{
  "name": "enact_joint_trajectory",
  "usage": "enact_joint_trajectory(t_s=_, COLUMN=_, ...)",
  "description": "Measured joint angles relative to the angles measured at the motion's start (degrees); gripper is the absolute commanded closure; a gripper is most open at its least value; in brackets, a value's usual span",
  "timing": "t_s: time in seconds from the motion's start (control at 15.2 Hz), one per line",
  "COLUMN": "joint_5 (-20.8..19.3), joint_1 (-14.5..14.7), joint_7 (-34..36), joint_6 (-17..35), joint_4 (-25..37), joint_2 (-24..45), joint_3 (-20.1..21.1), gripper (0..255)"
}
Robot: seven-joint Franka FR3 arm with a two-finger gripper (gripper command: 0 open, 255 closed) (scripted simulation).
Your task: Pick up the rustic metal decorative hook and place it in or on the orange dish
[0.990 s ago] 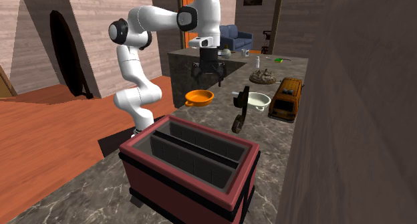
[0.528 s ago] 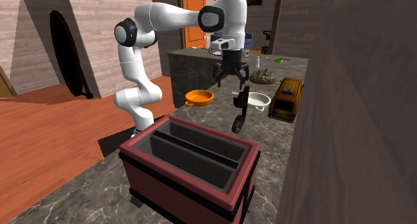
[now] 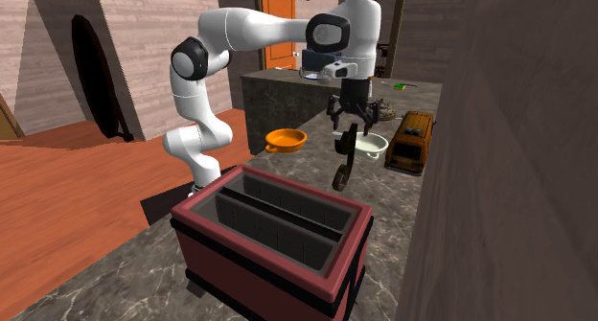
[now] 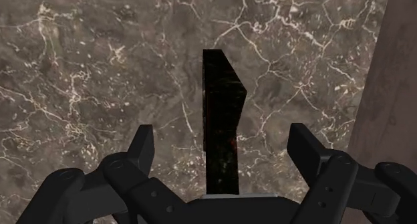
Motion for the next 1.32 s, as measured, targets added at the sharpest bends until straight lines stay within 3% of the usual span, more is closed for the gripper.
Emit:
enact_joint_trajectory(t_s=0.26, joint_5=0.4, joint_1=-0.4, joint_7=-0.1, joint_6=3.1, joint_4=-3.5, joint_2=-0.6, joint_3=-0.2, gripper=0)
enact_joint_trajectory(t_s=0.66, joint_5=0.6, joint_1=-0.5, joint_7=-0.2, joint_6=3.8, joint_4=-4.4, joint_2=-0.8, joint_3=-0.2, gripper=0)
enact_joint_trajectory(t_s=0.73, joint_5=0.6, joint_1=-0.5, joint_7=-0.2, joint_6=3.8, joint_4=-4.4, joint_2=-0.8, joint_3=-0.2, gripper=255)
enact_joint_trajectory(t_s=1.32, joint_5=0.6, joint_1=-0.5, joint_7=-0.2, joint_6=3.8, joint_4=-4.3, joint_2=-0.8, joint_3=-0.2, gripper=255)
